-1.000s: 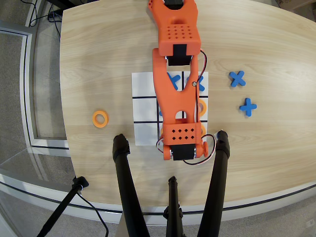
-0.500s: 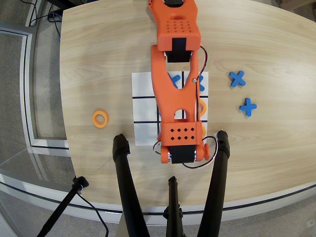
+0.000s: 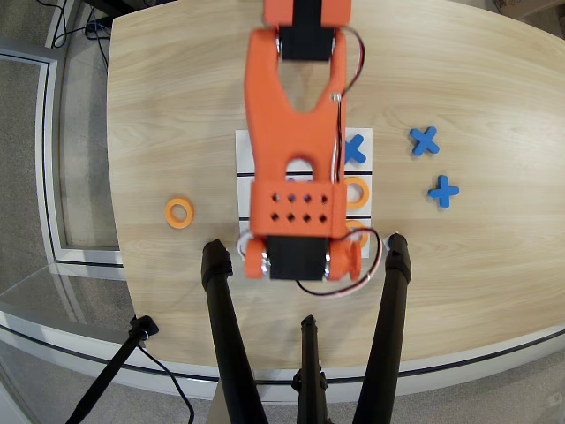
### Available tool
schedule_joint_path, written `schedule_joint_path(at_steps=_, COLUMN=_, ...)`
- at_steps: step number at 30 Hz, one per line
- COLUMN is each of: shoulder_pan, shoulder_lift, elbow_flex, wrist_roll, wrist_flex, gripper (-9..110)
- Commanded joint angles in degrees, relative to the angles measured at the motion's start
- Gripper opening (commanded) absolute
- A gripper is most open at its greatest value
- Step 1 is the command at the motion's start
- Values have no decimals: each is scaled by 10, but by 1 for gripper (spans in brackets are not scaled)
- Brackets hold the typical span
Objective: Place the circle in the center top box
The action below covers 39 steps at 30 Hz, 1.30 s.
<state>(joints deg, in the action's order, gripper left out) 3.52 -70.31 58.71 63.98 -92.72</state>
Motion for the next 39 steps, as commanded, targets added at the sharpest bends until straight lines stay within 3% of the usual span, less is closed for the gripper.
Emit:
schedule_joint_path(at_steps=1, shoulder_pan=8, shoulder_lift=-165, elbow_flex=175, wrist_roll=36, wrist_flex=40, gripper=21)
schedule_joint_path(at_steps=8, shoulder_pan=10, shoulder_lift=-483, elbow_flex=538, wrist_roll=100, wrist_flex=182, gripper=21)
schedule_joint_path(at_steps=13, shoulder_pan=-4, shoulder_lift=-671, elbow_flex=716, wrist_roll=142, wrist_flex=212, gripper=21)
schedule_joint_path(at_steps=28, shoulder_pan=-7, shoulder_lift=-1012, elbow_flex=963, wrist_roll=210, wrist_flex=196, gripper=21)
schedule_joint_path(at_steps=39, shoulder_pan=16, shoulder_lift=-1102, elbow_flex=1152, wrist_roll=211, wrist_flex=403, gripper=20)
